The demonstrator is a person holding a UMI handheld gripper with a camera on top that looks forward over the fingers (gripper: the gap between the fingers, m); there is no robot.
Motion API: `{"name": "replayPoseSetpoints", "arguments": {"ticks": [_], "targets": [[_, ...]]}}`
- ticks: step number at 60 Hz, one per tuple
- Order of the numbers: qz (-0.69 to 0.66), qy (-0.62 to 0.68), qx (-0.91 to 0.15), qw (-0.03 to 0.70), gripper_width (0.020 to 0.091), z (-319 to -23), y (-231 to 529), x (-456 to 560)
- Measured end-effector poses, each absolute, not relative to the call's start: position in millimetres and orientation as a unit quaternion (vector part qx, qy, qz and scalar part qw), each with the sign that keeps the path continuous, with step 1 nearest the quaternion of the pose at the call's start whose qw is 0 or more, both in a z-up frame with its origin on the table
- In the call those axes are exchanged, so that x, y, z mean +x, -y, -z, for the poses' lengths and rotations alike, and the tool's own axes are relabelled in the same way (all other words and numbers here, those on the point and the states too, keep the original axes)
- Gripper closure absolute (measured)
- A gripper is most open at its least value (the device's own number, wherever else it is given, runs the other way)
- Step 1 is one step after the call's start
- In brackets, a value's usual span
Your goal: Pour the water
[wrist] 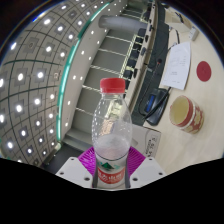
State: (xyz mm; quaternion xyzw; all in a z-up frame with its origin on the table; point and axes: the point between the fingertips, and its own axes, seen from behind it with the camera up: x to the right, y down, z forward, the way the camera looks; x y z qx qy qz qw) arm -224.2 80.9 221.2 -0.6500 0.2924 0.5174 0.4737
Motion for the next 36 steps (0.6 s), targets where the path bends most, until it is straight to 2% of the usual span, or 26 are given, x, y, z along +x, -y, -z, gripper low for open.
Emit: {"name": "replayPoseSetpoints", "arguments": {"ticks": [8, 19, 27, 36], "targets": [[-0.622, -0.377, -0.56, 0.397, 0.0738, -234.5, -104.2, -224.0], [-0.698, -0.449, -0.466, 0.306, 0.0737, -225.3, -127.1, -222.1], [-0.723, -0.479, -0.423, 0.263, 0.0739, -215.7, -131.3, -218.1], [-0.723, -0.48, -0.43, 0.249, 0.0737, -205.0, -132.1, -223.0]]}}
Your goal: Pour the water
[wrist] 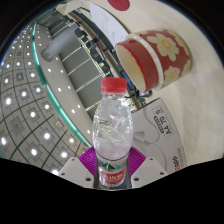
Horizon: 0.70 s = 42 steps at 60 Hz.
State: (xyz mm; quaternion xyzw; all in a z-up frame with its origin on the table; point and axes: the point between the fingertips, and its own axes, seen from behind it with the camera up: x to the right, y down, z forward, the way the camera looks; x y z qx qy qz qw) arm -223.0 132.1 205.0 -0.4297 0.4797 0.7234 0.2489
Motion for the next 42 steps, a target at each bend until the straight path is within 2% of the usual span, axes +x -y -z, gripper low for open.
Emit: {"name": "replayPoseSetpoints", "arguments": {"ticks": [9, 17, 25, 34, 42], "targets": [[-0.712, -0.463, -0.461, 0.256, 0.0738, -204.3, -131.7, -224.7], [-0.673, -0.413, -0.53, 0.308, 0.0737, -217.4, -121.0, -214.9], [-0.604, -0.34, -0.604, 0.393, 0.0737, -240.4, -120.3, -182.9], [-0.461, -0.23, -0.68, 0.521, 0.0737, -268.0, -129.5, -110.0], [-0.309, -0.126, -0.728, 0.598, 0.0736, -272.5, -139.8, -41.1]]}}
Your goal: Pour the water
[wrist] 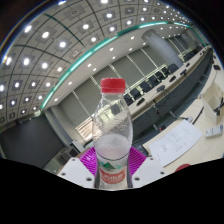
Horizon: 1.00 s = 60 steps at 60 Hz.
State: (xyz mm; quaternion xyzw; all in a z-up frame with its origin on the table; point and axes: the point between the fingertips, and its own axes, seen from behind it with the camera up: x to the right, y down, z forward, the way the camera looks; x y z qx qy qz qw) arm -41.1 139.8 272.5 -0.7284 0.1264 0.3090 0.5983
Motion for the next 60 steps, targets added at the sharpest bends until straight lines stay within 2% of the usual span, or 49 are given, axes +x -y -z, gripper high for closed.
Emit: {"name": "replayPoseSetpoints", "arguments": {"ticks": [5, 9, 20, 28, 41, 46, 55, 57, 59, 60], "targets": [[-0.229, -0.072, -0.743, 0.625, 0.0736, -265.2, -147.6, -5.6], [-0.174, -0.036, -0.753, 0.633, 0.0736, -245.6, -156.3, 24.1], [-0.066, 0.047, -0.786, 0.613, 0.0736, -171.6, -170.6, 75.2], [-0.061, 0.082, -0.798, 0.594, 0.0738, -117.7, -172.9, 84.3], [-0.055, 0.113, -0.804, 0.581, 0.0734, -69.9, -172.0, 83.6], [-0.065, 0.101, -0.799, 0.589, 0.0717, -70.5, -168.0, 88.3], [-0.075, 0.09, -0.814, 0.569, 0.0541, -65.4, -167.1, 88.8], [-0.071, 0.089, -0.821, 0.559, 0.0428, -61.9, -165.2, 91.1], [-0.072, 0.087, -0.825, 0.554, 0.0251, -61.0, -162.0, 91.4], [-0.072, 0.085, -0.827, 0.552, 0.0241, -61.5, -160.5, 91.7]]}}
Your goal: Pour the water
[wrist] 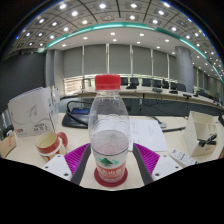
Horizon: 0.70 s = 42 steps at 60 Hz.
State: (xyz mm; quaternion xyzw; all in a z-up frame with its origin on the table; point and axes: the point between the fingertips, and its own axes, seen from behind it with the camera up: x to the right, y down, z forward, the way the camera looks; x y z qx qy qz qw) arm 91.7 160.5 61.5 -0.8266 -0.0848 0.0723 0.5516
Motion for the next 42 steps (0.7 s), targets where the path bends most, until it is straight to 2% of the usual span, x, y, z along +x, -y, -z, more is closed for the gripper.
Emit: {"name": "replayPoseSetpoints", "arguments": {"ticks": [2, 7, 16, 31, 42], "targets": [[-0.073, 0.078, -0.831, 0.547, 0.0283, -62.9, -156.6, 94.0], [-0.068, 0.064, -0.839, 0.537, 0.0238, -72.8, -145.3, 98.7], [-0.042, 0.046, -0.85, 0.524, 0.0248, -113.4, -93.7, 98.0], [0.005, 0.016, -0.876, 0.482, 0.0248, -183.6, 54.7, 67.9], [0.028, 0.022, -0.883, 0.468, 0.0247, -214.8, 161.1, 36.7]]}}
